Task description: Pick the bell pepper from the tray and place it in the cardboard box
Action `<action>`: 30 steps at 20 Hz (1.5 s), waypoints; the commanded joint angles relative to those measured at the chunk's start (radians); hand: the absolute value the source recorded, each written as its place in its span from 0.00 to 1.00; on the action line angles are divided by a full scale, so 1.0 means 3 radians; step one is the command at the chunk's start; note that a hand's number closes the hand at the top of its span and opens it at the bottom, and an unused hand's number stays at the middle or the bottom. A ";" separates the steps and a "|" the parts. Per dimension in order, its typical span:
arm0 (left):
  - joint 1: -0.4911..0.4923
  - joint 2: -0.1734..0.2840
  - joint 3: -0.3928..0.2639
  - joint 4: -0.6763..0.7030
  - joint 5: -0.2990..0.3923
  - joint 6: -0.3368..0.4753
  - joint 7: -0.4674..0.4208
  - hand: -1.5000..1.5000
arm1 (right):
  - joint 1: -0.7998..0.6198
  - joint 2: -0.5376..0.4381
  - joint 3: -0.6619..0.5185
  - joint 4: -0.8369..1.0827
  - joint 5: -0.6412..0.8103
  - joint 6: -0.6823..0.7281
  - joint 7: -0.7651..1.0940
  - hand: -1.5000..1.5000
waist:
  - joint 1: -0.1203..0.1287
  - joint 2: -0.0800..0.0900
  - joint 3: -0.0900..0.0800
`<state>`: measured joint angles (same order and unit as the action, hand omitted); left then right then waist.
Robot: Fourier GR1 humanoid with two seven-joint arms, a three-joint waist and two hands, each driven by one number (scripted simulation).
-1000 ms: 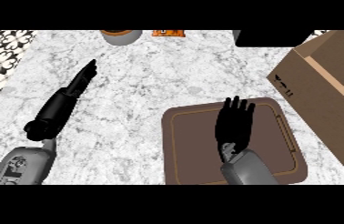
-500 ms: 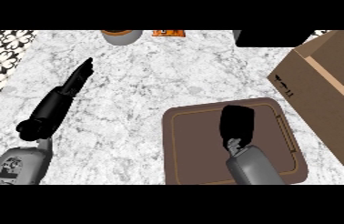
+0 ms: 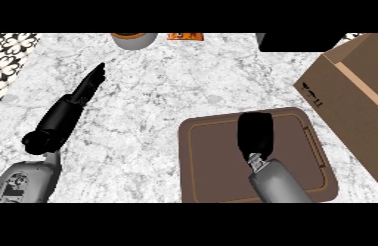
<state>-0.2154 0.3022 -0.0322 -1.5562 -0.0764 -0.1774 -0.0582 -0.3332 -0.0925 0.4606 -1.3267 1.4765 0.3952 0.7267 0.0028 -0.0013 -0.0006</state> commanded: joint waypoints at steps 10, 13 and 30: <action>0.0029 -0.0019 0.0025 -0.0087 0.0023 -0.0056 0.0084 0.50 | -0.0763 -0.0247 -0.0957 0.0256 -0.1258 -0.0986 -0.1919 1.00 | 0.0047 0.0013 0.0006; -0.0037 -0.0123 -0.0031 0.0045 -0.0137 0.0052 -0.0017 0.50 | -0.0863 -0.0416 -0.0913 0.0416 -0.1042 -0.1187 -0.2118 1.00 | 0.0010 0.0011 0.0003; 0.0011 -0.0081 0.0061 -0.0143 -0.0088 -0.0066 0.0132 0.50 | -0.1210 -0.0767 -0.2402 -0.0056 -0.1375 -0.1428 -0.1087 1.00 | 0.0017 0.0010 0.0004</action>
<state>-0.2067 0.2792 -0.0107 -1.5646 -0.0990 -0.1948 -0.0528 -0.6686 -0.2652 -0.1615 -1.4183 1.0781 0.0183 0.3962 -0.0005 -0.0008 0.0000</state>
